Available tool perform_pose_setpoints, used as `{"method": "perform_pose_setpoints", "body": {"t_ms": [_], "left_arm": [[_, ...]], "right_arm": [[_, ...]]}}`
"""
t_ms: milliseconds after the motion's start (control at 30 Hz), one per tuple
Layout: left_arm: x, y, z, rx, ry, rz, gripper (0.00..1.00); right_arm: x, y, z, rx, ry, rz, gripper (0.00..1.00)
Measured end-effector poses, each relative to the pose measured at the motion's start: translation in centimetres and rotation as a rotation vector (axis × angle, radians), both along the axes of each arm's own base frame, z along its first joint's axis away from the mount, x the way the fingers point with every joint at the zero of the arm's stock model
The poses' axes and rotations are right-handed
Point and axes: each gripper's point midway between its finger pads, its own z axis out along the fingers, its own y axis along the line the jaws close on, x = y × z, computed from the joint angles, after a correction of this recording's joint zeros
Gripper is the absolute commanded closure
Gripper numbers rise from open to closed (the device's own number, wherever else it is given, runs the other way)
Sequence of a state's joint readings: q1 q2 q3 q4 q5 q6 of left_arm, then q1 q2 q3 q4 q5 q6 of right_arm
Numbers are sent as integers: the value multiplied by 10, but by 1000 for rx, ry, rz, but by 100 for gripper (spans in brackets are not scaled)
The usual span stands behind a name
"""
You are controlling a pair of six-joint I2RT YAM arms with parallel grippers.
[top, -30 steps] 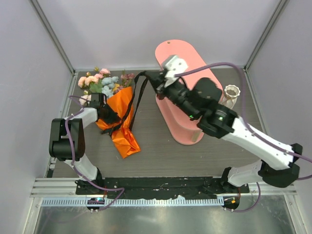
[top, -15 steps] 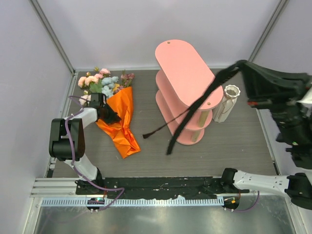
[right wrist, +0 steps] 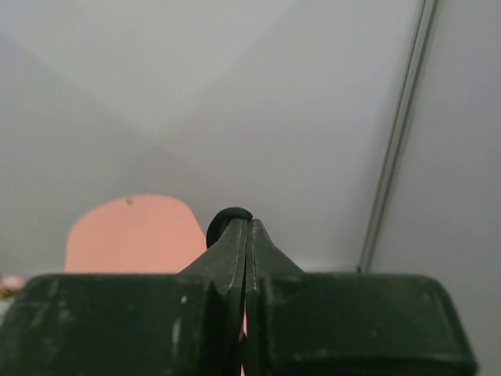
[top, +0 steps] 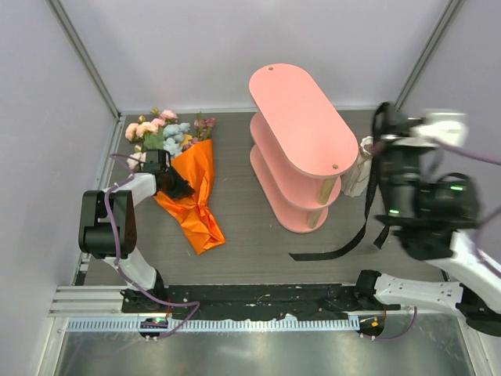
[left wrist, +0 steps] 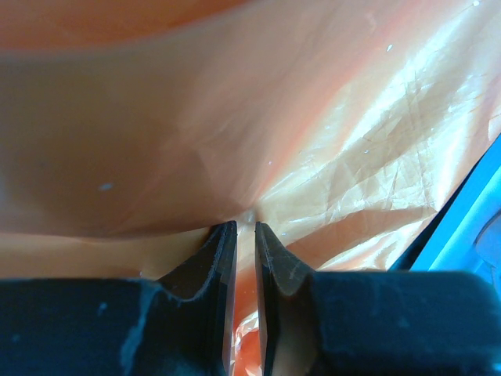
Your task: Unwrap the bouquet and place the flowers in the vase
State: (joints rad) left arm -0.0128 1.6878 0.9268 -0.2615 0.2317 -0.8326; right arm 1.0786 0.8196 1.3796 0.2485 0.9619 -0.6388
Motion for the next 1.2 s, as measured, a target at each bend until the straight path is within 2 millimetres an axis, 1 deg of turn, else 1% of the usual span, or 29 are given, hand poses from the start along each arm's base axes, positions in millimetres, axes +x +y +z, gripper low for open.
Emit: {"method": "perform_pose_setpoints", "body": {"t_ms": [33,100,133,167,200,233,267,300,333,433,467,567,633,700,767,867,933,1000,1067,1167,1200], "left_arm": [[0,0,0,0,0,0,80],[0,0,0,1,-1,0,80],[0,0,0,1,-1,-1,80],[0,0,0,1,-2,-2,80],[0,0,0,1,-2,-2,80],[0,0,0,1,-2,-2,80],[0,0,0,0,-2,-2,80],[0,0,0,0,-2,-2,80],[0,0,0,0,-2,-2,80],[0,-1,0,-2,-3,-4,80],[0,-1,0,-2,-3,-4,80],[0,-1,0,-2,-3,-5,80],[0,-1,0,-2,-3,-5,80],[0,-1,0,-5,-3,-6,79],[0,-2,1,-10,-3,-9,79],[-1,-4,1,-19,-3,-14,78],[0,-5,2,-25,-4,-16,78],[0,-6,3,-33,-8,-19,76],[0,-8,5,-43,-12,-23,76],[0,-10,10,-57,-23,-29,73],[1,-11,13,-61,-29,-31,72]], "right_arm": [[13,14,-20,-63,40,-56,99],[35,32,-57,-184,113,-158,99],[45,38,-75,-238,149,-202,99],[55,36,-91,-281,184,-258,99],[63,29,-106,-309,224,-324,99],[67,13,-110,-299,245,-388,99],[71,-7,-114,-273,266,-463,99],[71,-22,-115,-245,277,-514,99],[70,-41,-114,-195,276,-569,99],[59,-89,-113,-57,264,-698,99],[54,-102,-113,-14,257,-733,99],[40,-133,-117,89,246,-832,99],[31,-148,-121,143,243,-889,99],[22,-161,-131,195,251,-952,99],[15,-167,-141,231,262,-985,99],[9,-170,-168,257,309,-989,99],[12,-167,-192,287,343,-946,99],[17,-161,-224,328,395,-889,99],[22,-152,-267,376,472,-827,99],[26,-138,-340,439,636,-771,99],[26,-135,-357,456,679,-767,98]]}}
